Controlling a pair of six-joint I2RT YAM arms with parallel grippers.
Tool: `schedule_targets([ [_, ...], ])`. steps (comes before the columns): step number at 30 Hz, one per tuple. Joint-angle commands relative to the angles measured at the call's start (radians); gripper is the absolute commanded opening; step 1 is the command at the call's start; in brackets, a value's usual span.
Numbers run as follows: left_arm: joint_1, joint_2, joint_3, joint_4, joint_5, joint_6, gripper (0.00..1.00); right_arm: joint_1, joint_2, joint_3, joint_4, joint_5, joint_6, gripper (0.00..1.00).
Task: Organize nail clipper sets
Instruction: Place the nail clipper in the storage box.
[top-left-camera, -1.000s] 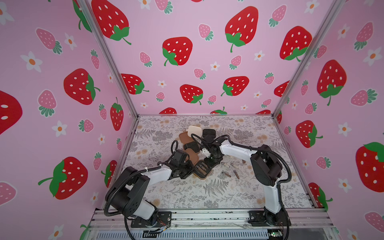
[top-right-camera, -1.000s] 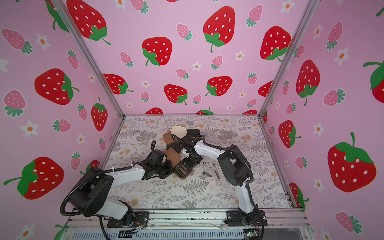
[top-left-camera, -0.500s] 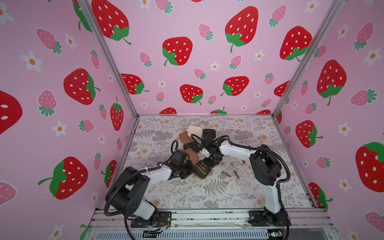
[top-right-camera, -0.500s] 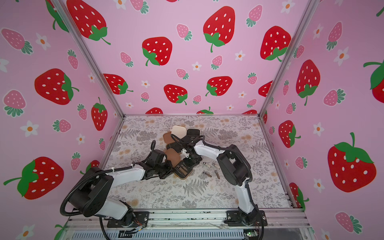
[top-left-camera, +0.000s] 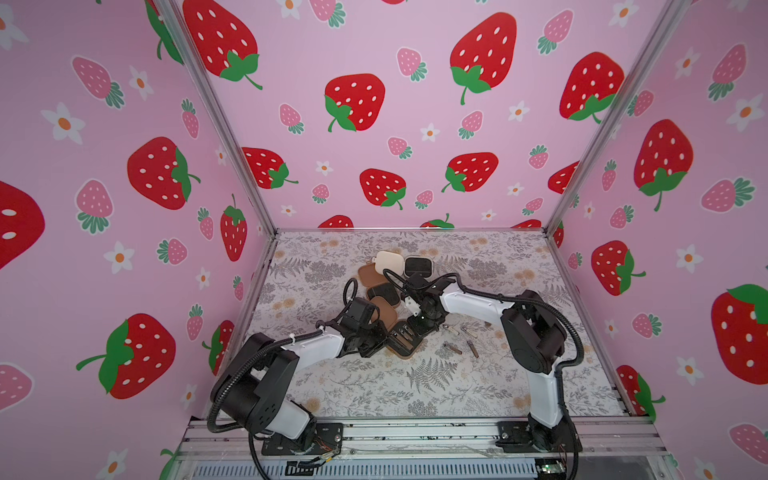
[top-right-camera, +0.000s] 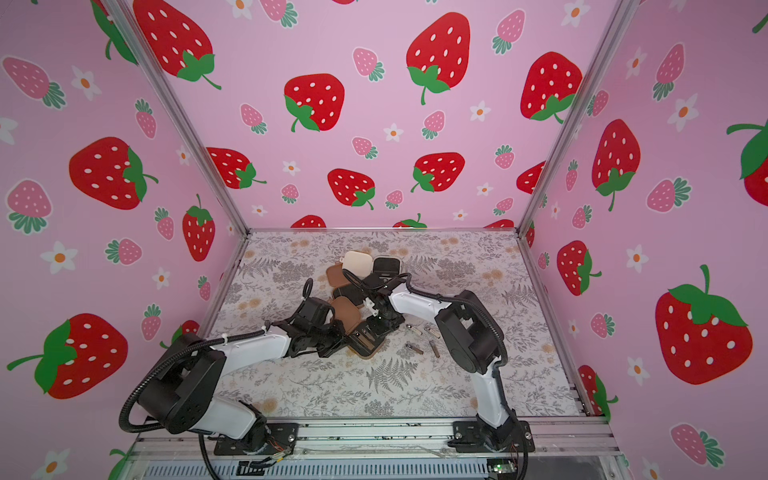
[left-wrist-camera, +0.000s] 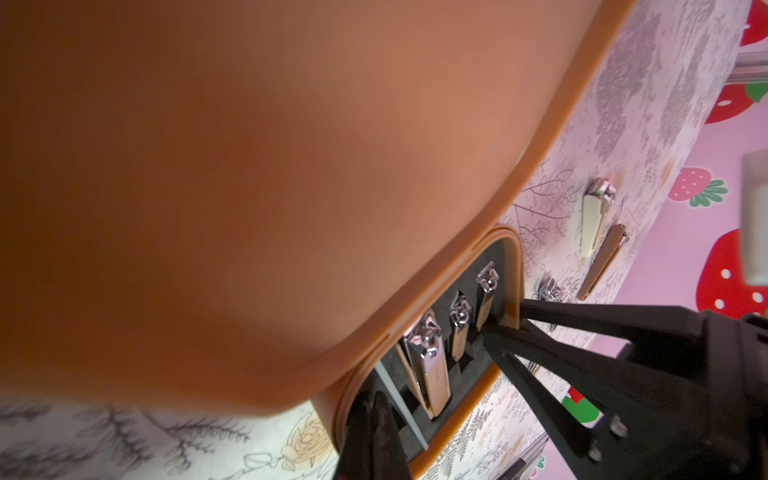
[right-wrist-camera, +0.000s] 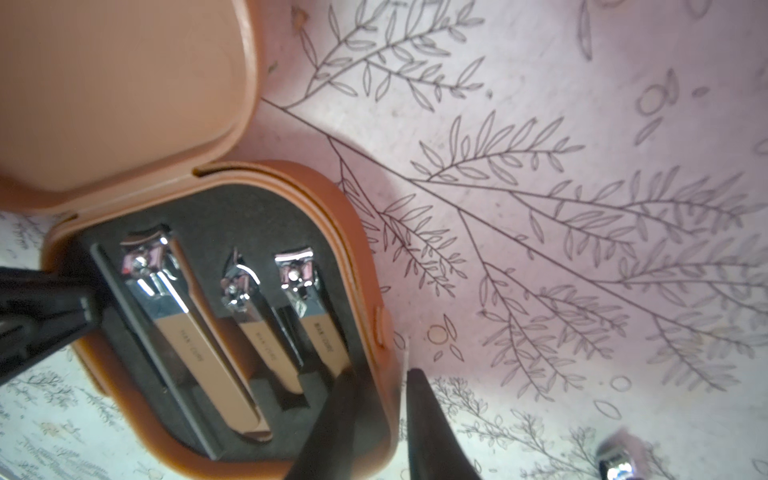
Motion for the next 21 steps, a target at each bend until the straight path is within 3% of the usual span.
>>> schedule_targets([
  [1,0.000,-0.023,0.061,-0.165,-0.028,0.058,0.00,-0.003,-0.006,0.013,-0.055,0.084,-0.004,0.28],
  [12,0.000,-0.081,0.153,-0.195,-0.018,0.115,0.02,-0.005,-0.030,0.012,-0.056,0.068,-0.007,0.26],
  [17,0.000,-0.129,0.150,-0.212,-0.046,0.131,0.47,-0.005,-0.024,-0.013,-0.050,0.062,0.000,0.23],
  [21,0.015,-0.156,0.160,-0.275,-0.092,0.158,0.58,-0.005,-0.028,-0.013,-0.050,0.062,0.000,0.19],
])
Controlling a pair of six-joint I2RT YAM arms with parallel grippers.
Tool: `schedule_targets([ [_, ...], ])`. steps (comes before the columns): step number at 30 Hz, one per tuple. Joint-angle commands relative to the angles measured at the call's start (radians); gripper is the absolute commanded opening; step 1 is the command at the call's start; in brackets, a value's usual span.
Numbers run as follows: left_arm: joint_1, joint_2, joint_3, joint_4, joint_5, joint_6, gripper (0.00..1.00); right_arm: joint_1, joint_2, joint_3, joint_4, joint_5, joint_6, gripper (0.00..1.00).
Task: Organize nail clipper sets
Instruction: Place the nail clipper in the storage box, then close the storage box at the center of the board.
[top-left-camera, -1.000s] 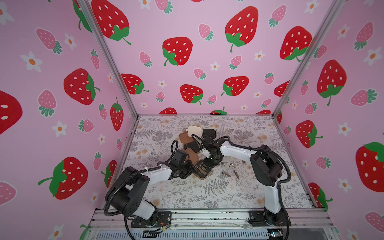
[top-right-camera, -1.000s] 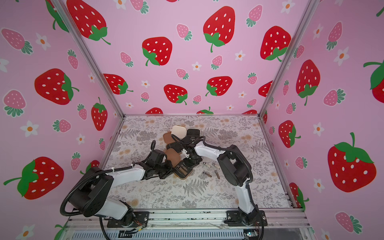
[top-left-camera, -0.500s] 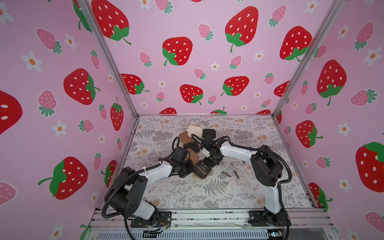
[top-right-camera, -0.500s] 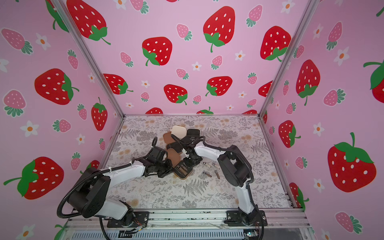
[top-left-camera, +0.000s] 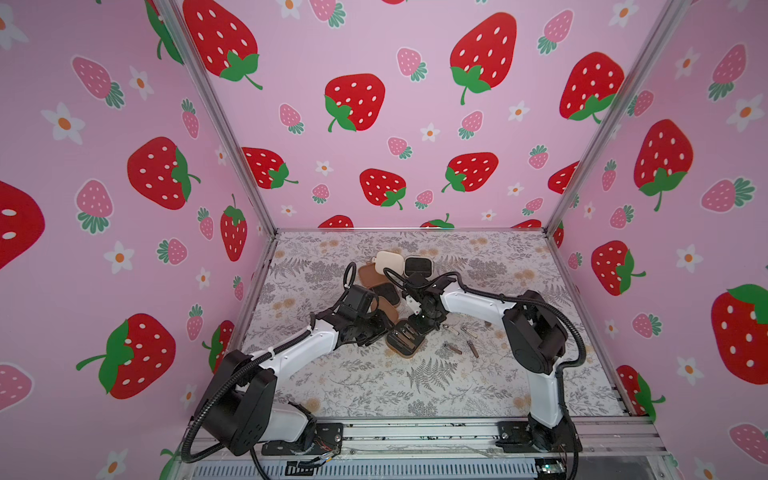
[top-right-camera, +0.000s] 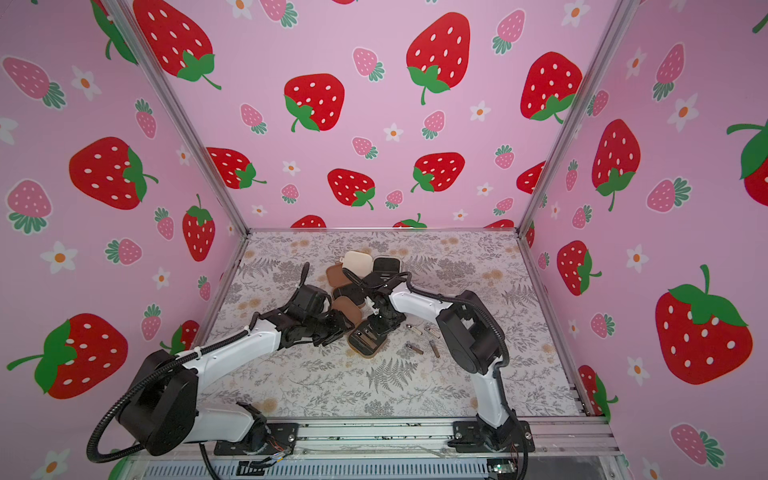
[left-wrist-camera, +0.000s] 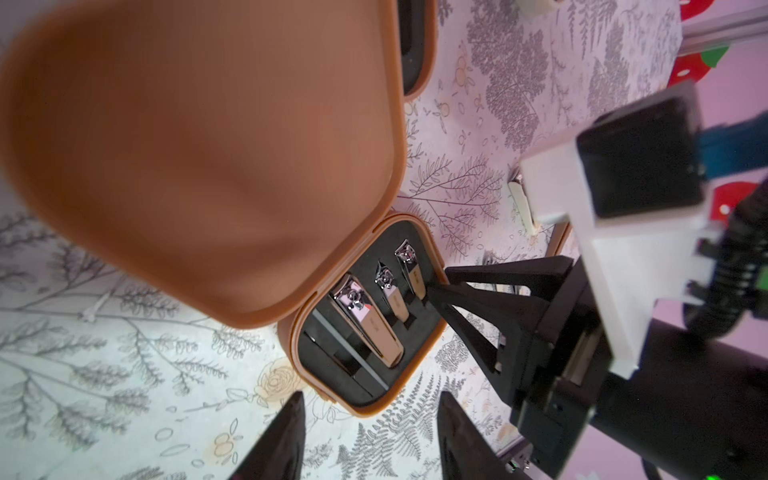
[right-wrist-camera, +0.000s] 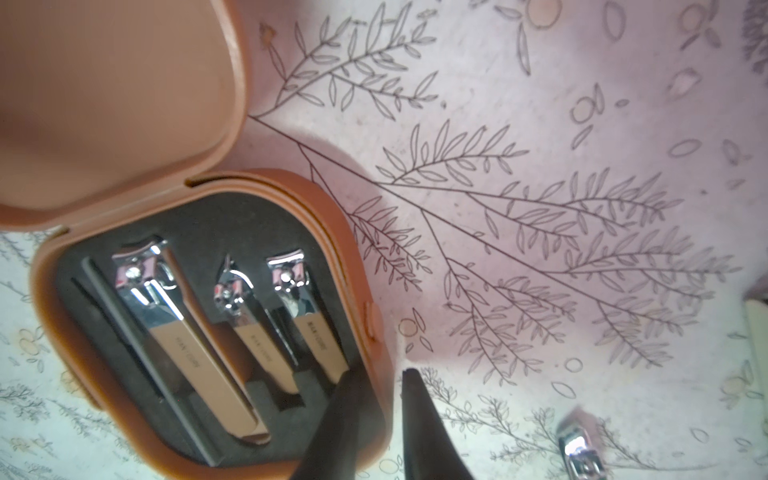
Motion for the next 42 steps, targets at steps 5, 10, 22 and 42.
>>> schedule_targets([
  [5,0.068,-0.080,0.013,-0.120,-0.078,0.050,0.69,-0.004,-0.025,-0.016,-0.044,0.014,0.003,0.18],
  [10,0.161,-0.126,-0.046,-0.103,-0.061,0.078,0.79,-0.004,-0.037,-0.016,-0.044,0.005,-0.002,0.19],
  [22,0.255,0.022,-0.139,0.301,0.087,0.132,0.79,-0.005,-0.044,-0.052,-0.013,-0.071,-0.029,0.19],
  [42,0.222,0.108,-0.178,0.666,0.181,0.187,0.74,-0.050,0.024,-0.048,0.080,-0.093,-0.129,0.19],
])
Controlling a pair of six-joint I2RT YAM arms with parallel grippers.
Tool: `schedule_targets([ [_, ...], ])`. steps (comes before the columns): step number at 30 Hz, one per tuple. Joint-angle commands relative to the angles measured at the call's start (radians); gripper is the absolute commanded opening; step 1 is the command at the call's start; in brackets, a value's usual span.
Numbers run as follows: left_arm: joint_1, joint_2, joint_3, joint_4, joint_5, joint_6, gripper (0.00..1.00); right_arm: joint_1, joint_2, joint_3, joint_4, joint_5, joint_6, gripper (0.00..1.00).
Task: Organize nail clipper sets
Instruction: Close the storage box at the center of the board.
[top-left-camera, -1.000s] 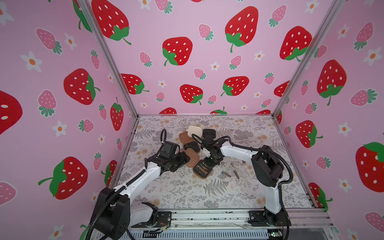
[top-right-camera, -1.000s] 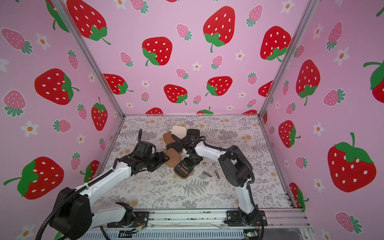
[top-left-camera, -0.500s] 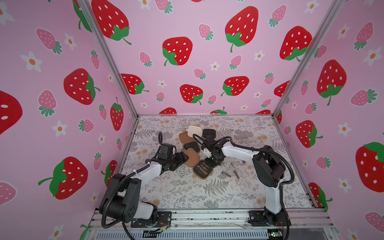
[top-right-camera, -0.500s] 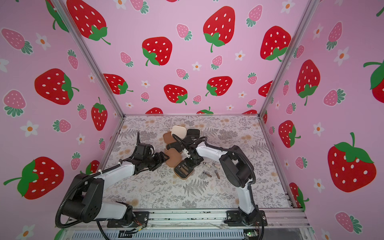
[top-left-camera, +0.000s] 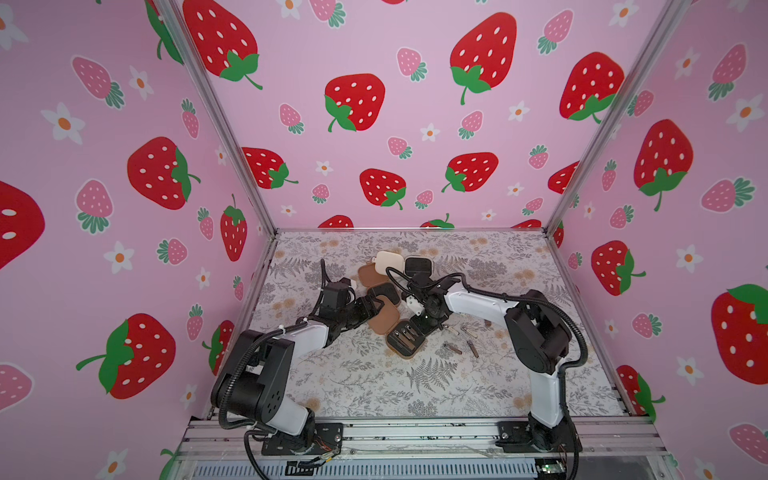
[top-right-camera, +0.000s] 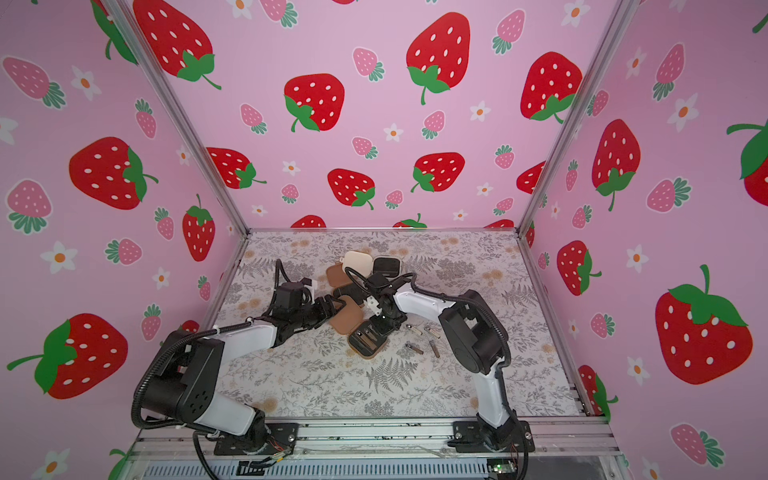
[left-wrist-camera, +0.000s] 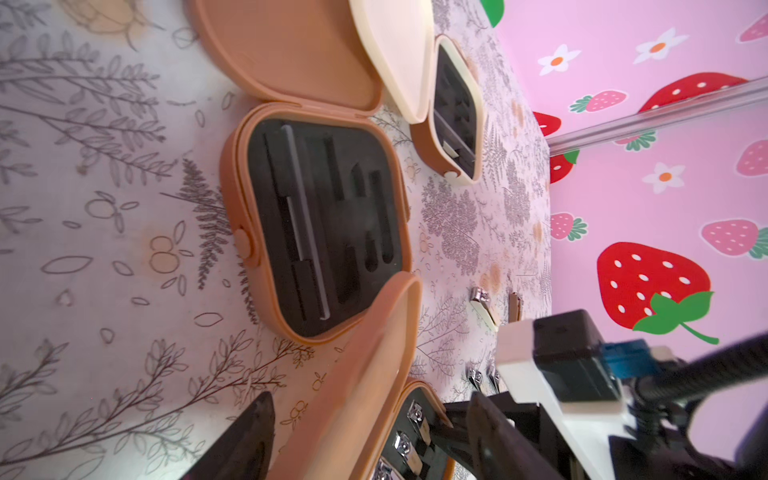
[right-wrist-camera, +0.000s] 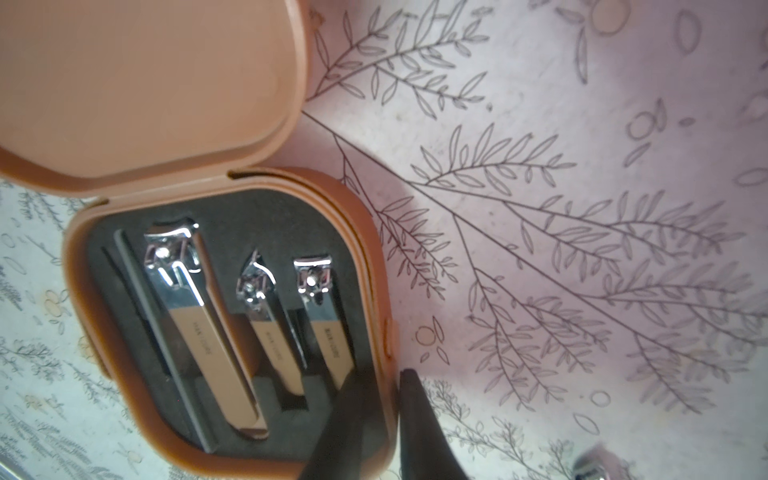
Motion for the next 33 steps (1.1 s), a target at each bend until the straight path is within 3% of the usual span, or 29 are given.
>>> schedule_targets([
  [1,-0.022,-0.055,-0.019,0.061,0.036,0.038,0.74,-0.024,0.041,0.006,0.023,0.005,-0.027,0.19],
  [11,-0.097,-0.115,-0.007,-0.002,0.048,0.098,0.72,-0.049,0.011,0.032,0.023,0.024,0.047,0.34],
  [16,-0.138,-0.135,0.009,-0.038,0.041,0.115,0.71,-0.055,-0.087,0.016,0.019,0.050,0.122,0.48],
  [21,-0.180,-0.170,0.033,-0.096,0.031,0.140,0.71,-0.072,-0.204,-0.039,0.011,0.065,0.242,0.53],
  [24,-0.210,-0.181,0.058,-0.137,0.027,0.163,0.71,-0.091,-0.278,-0.106,0.034,0.042,0.316,0.63],
  [28,-0.249,-0.136,0.080,-0.147,0.042,0.173,0.71,-0.114,-0.379,-0.200,0.098,-0.020,0.401,0.71],
  [33,-0.286,-0.032,0.059,-0.049,0.058,0.130,0.68,-0.116,-0.470,-0.287,0.201,-0.081,0.500,0.74],
])
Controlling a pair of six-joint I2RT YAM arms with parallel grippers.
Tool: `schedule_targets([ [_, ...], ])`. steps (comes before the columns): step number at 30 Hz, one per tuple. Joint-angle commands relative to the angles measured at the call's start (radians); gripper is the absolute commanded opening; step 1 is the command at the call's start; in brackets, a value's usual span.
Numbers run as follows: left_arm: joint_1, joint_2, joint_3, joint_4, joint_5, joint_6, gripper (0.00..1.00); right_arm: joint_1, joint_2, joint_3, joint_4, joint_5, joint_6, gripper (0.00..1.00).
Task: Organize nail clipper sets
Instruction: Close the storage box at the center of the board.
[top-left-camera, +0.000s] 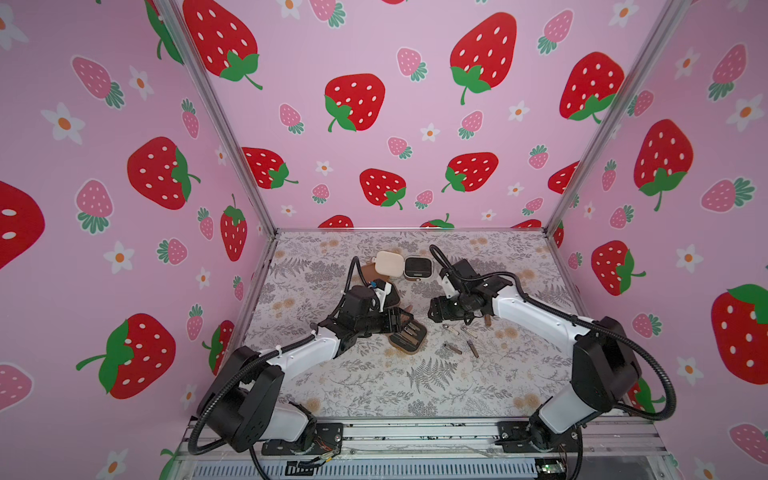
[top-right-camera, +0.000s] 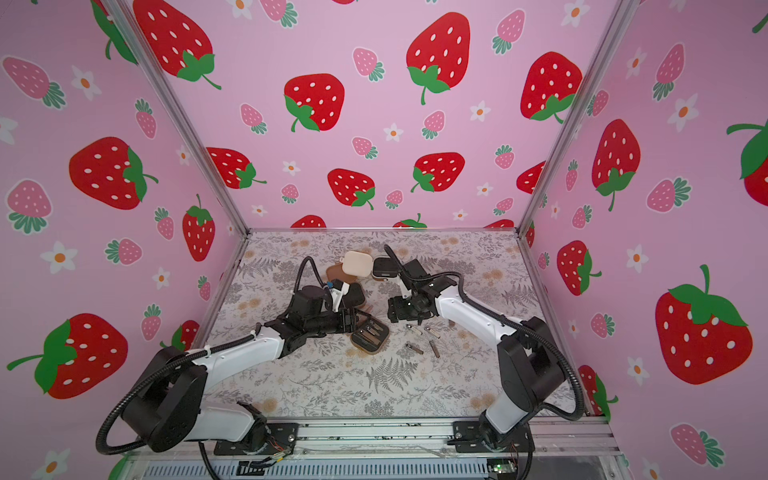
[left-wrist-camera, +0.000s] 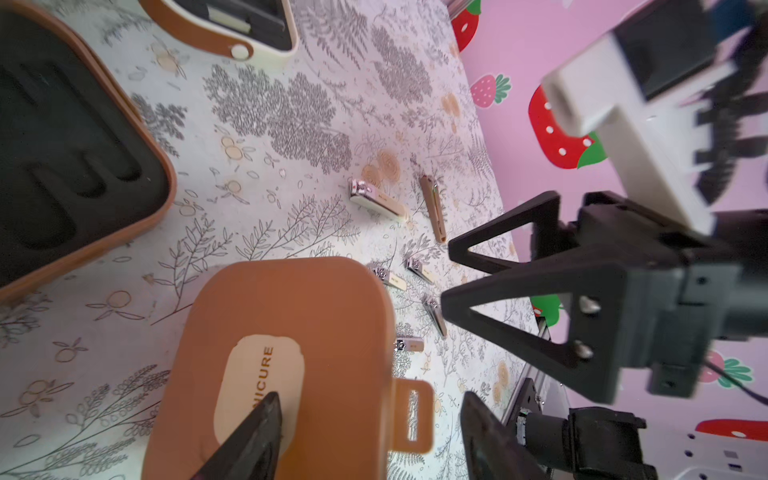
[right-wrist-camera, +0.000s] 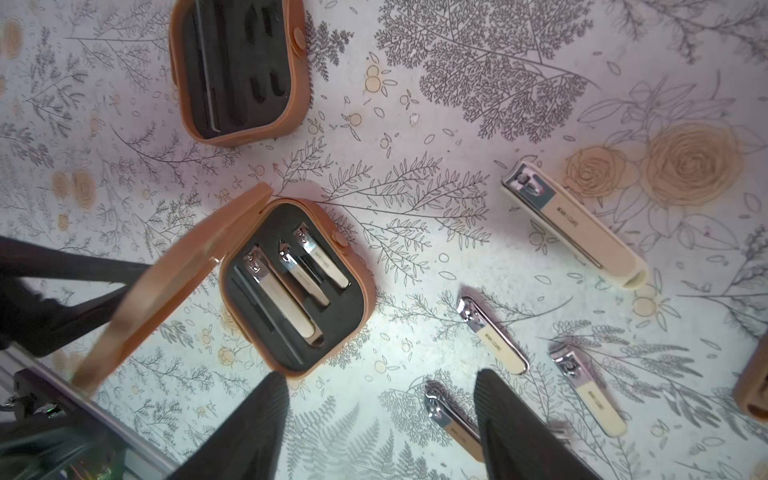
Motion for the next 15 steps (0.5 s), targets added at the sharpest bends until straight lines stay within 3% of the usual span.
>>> schedule_targets([
  [1,-0.024,0.064,0.009,0.055,0.020,-0.012,0.68,0.002,-0.052,-0.040,0.096,-0.064,0.125,0.74],
  [7,-0.043,0.156,0.034,0.050,0.007,-0.008,0.65,0.003,-0.041,-0.107,0.183,-0.098,0.194,0.72],
  [15,-0.044,0.155,0.061,-0.033,-0.060,0.017,0.63,0.030,0.064,-0.125,0.226,-0.121,0.227,0.53],
])
